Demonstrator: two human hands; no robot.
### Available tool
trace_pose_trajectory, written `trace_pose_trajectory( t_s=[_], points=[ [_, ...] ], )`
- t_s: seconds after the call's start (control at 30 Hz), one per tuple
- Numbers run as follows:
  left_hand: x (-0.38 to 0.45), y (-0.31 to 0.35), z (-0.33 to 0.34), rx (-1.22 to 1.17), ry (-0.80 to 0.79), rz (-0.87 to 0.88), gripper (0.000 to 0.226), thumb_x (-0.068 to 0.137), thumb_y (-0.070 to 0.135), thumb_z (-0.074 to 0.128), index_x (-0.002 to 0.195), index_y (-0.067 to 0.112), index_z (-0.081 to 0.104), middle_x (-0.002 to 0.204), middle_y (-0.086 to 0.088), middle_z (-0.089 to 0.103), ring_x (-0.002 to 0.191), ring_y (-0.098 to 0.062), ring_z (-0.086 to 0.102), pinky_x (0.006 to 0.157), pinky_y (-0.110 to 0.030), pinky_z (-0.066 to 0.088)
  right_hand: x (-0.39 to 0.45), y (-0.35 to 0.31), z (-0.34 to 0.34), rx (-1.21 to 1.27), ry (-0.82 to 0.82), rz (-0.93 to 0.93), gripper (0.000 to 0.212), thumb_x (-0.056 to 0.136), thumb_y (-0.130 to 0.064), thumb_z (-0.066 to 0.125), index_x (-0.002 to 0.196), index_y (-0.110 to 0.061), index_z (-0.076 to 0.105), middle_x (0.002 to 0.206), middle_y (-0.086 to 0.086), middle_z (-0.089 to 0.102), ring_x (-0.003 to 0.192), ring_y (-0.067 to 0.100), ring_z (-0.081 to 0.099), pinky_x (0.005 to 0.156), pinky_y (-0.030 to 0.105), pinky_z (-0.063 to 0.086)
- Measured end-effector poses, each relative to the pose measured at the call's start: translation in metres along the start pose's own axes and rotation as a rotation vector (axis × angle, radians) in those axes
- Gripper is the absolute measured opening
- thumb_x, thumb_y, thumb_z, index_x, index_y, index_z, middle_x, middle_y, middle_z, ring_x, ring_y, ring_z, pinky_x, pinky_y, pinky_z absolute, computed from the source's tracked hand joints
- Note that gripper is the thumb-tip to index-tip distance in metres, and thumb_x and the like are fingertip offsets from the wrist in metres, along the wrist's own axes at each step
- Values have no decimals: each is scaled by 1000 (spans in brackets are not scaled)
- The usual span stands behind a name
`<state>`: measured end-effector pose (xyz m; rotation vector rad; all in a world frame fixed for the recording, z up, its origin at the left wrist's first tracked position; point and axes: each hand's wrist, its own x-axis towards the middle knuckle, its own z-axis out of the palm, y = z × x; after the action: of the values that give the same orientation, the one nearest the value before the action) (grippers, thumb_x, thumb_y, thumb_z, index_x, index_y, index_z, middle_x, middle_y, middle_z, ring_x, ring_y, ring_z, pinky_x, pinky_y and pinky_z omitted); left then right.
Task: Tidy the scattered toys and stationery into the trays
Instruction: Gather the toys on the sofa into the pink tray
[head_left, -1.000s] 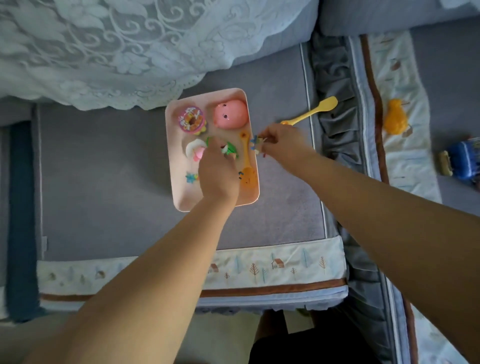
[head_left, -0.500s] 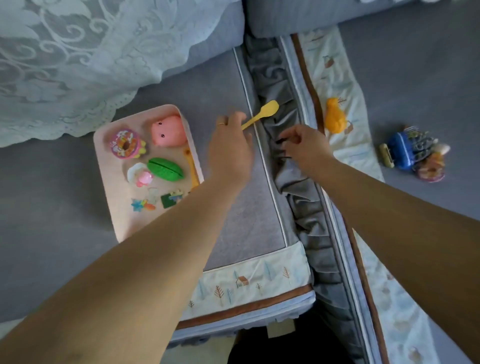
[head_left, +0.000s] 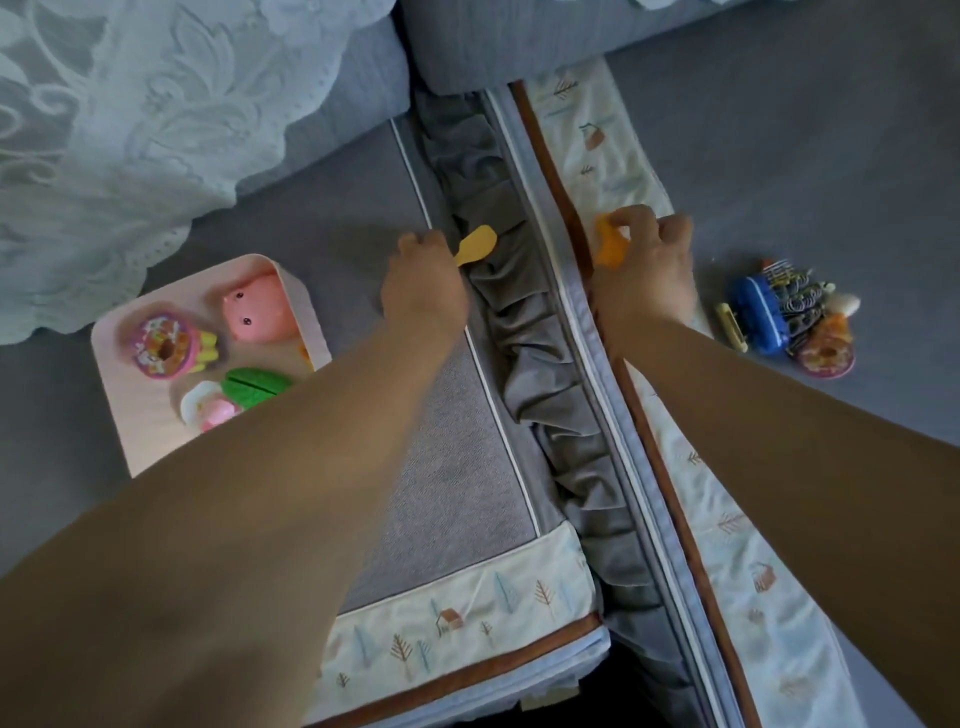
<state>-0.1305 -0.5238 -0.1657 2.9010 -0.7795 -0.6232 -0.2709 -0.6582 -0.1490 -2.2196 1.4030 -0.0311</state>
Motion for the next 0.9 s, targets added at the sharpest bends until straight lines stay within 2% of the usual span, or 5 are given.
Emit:
trace_pose_trajectory(
  t_s=[0.17,0.27,0.43,0.63,0.9],
  points=[
    [-3,-4,-1,-63,-34,46,23,92,3,50,115,-1,53,114,-20,57,104,-35,57,76,-39,44,-3,-7,1,98,-171,141,49,89,-24,55,131,-27,32,128,8,47,107,28,54,77,39,46],
    [-27,-7,-12,-256,77,18,12,93,5,47,102,0,52,88,-15,58,79,-31,55,61,-33,33,-14,-21,4,204,-186,170,38,92,-30,47,127,-22,34,119,9,53,109,32,55,81,41,47],
    [-65,-33,-47,-449,231,-87,8,93,16,49,91,10,44,76,-3,46,68,-22,41,60,-30,24,-56,-80,8,326,-388,-1,45,92,-35,53,131,-20,35,90,-1,59,80,23,60,58,28,41],
    [-102,-124,-68,-424,346,-273,20,97,22,46,112,10,51,85,-6,58,81,-25,58,69,-33,40,-129,-161,33,417,-632,-193,62,87,-41,61,141,-26,34,88,-10,57,89,17,62,83,37,52],
    [-124,-189,-55,-293,91,-251,20,94,13,49,106,4,62,109,-13,63,105,-28,55,75,-24,30,-168,-165,64,19,-668,-121,61,89,-28,62,141,-21,31,135,9,42,108,30,56,75,36,46]
  ],
)
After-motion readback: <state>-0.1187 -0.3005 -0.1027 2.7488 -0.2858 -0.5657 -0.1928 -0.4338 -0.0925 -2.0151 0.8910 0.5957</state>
